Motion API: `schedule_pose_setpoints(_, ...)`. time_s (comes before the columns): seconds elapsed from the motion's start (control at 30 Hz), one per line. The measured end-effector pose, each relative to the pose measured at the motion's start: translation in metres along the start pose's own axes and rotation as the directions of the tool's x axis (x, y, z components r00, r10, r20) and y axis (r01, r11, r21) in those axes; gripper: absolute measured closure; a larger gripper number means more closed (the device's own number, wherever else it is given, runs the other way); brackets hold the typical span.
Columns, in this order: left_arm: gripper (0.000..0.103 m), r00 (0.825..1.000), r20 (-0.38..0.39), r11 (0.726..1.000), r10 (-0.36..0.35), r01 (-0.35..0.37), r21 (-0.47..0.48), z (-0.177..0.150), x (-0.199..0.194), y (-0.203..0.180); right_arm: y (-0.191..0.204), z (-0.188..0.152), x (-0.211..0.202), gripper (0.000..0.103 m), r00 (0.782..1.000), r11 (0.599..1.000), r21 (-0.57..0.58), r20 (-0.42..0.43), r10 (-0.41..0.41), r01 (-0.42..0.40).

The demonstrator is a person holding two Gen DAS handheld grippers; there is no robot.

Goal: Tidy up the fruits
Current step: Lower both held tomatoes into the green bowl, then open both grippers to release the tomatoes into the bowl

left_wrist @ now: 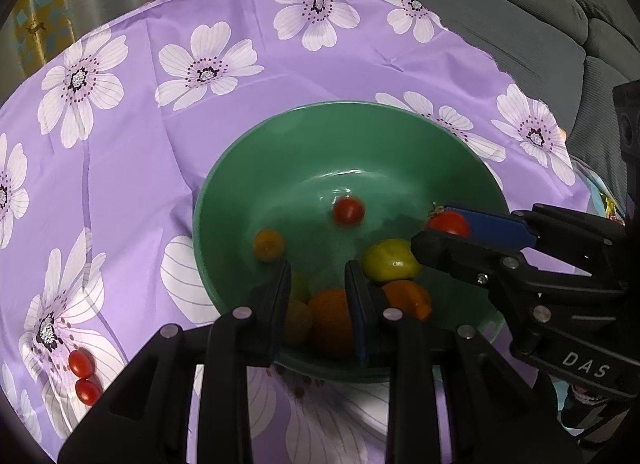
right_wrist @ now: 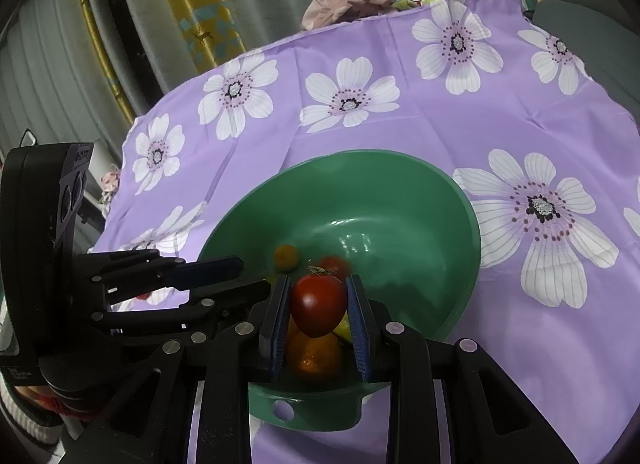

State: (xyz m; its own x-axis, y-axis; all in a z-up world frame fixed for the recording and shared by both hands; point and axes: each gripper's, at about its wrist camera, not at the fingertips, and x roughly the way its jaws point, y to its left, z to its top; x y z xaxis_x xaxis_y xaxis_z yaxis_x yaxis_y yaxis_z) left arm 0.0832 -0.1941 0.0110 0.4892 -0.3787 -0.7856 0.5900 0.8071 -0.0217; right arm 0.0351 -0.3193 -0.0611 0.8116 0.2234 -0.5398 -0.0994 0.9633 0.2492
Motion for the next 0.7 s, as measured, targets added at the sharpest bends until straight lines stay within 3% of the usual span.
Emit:
schedule_pose_setpoints(0.13,0.075,1.000,0.008,1.000,0.004,-0.004,-0.011,0.001,-0.003,0.004,-0.004,0.001,0.000,0.074,1.000,1.000,0.014,-0.004,-0.010,0.010)
schedule_pose_setpoints(0.27,0.060,1.000,0.012,1.000,0.016,-0.016,-0.022,-0.001,-0.007,0.006,-0.007,0.001,-0.003,0.074,1.000,0.999,0.038,-0.004,-0.012,0.012)
schedule_pose_setpoints(0.7,0.056,0.996,0.076,0.997,0.043,-0.037,-0.069,-0.019,-0.045,0.017,0.000,-0.004,-0.013,0.072,1.000,0.999,0.041,-0.001,0.012,-0.012)
